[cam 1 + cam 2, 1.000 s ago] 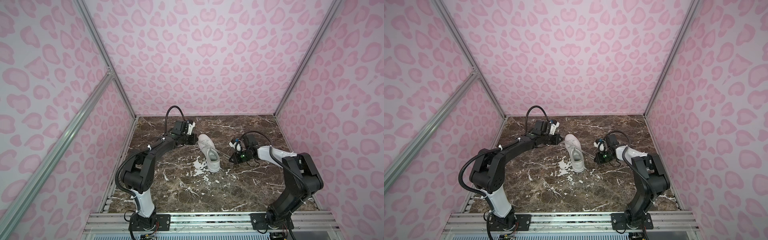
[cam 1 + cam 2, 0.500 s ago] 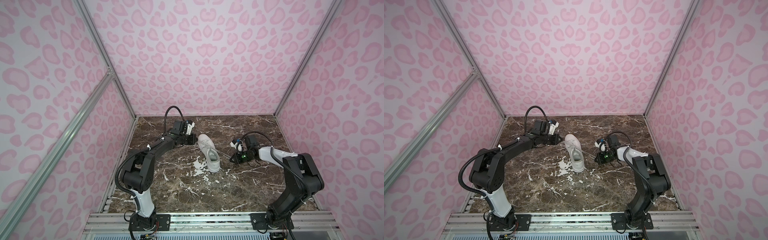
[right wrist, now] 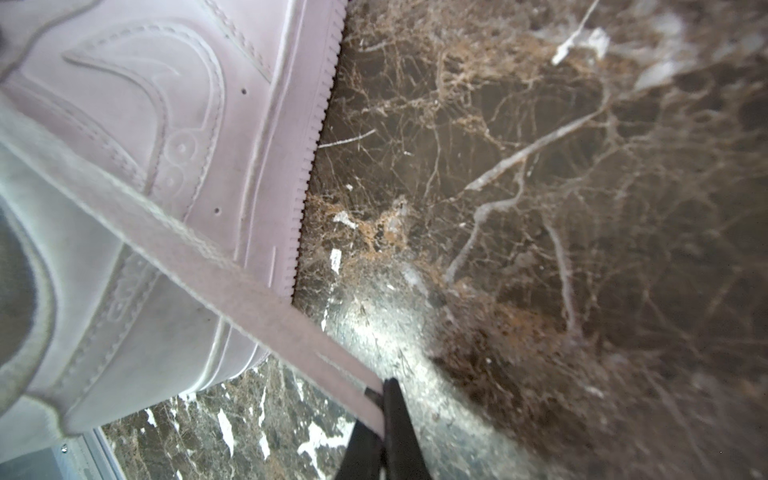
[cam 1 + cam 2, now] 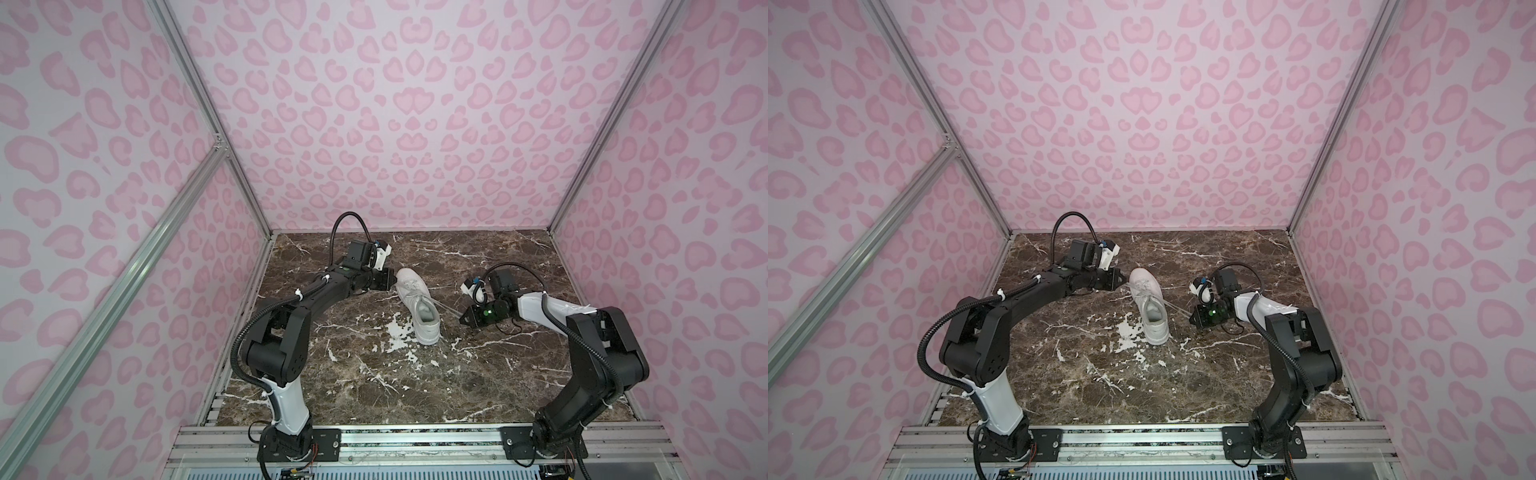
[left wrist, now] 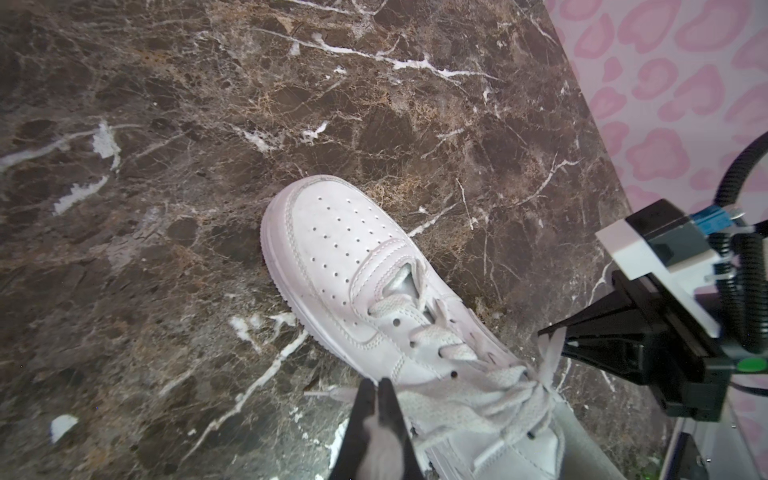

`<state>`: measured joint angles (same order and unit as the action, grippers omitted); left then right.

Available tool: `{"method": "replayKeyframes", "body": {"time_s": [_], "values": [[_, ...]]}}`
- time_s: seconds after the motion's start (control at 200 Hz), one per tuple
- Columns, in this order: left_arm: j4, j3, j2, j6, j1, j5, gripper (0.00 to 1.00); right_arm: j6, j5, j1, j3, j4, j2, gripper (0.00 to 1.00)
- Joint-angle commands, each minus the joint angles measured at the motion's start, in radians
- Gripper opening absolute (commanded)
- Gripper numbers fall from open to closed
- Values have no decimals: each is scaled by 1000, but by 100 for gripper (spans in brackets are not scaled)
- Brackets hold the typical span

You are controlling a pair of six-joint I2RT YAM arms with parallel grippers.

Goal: Tie the shoes

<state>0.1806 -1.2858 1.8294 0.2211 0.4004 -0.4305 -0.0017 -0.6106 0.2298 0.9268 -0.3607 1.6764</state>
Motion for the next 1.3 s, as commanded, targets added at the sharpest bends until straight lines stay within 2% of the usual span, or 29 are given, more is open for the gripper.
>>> {"method": "replayKeyframes", "body": {"time_s": [0.0,0.165,0.335,0.455,0.56,0.8,0.905,1.17,1.295], "values": [[-20,-11,-1,-42,20,-27,3,25,6,26,40,-28,-31,17],[-39,6,-18,-17,27,-33,3,15,34,17,91,-80,-27,32],[-39,8,-49,-11,27,-16,5,-30,69,0,113,-161,-32,39],[-32,12,-68,-7,27,-24,6,-23,77,-19,137,-182,-62,39],[-24,26,-84,-6,36,-18,5,-18,88,-14,251,-242,-24,39],[-58,97,-130,39,57,1,5,-100,194,86,692,-455,223,37],[-75,127,-136,60,59,11,5,-105,189,122,828,-506,337,37],[-36,69,-112,55,48,32,5,-97,145,174,964,-529,493,37],[-27,40,-99,56,34,15,6,-61,131,180,906,-490,467,37]]}}
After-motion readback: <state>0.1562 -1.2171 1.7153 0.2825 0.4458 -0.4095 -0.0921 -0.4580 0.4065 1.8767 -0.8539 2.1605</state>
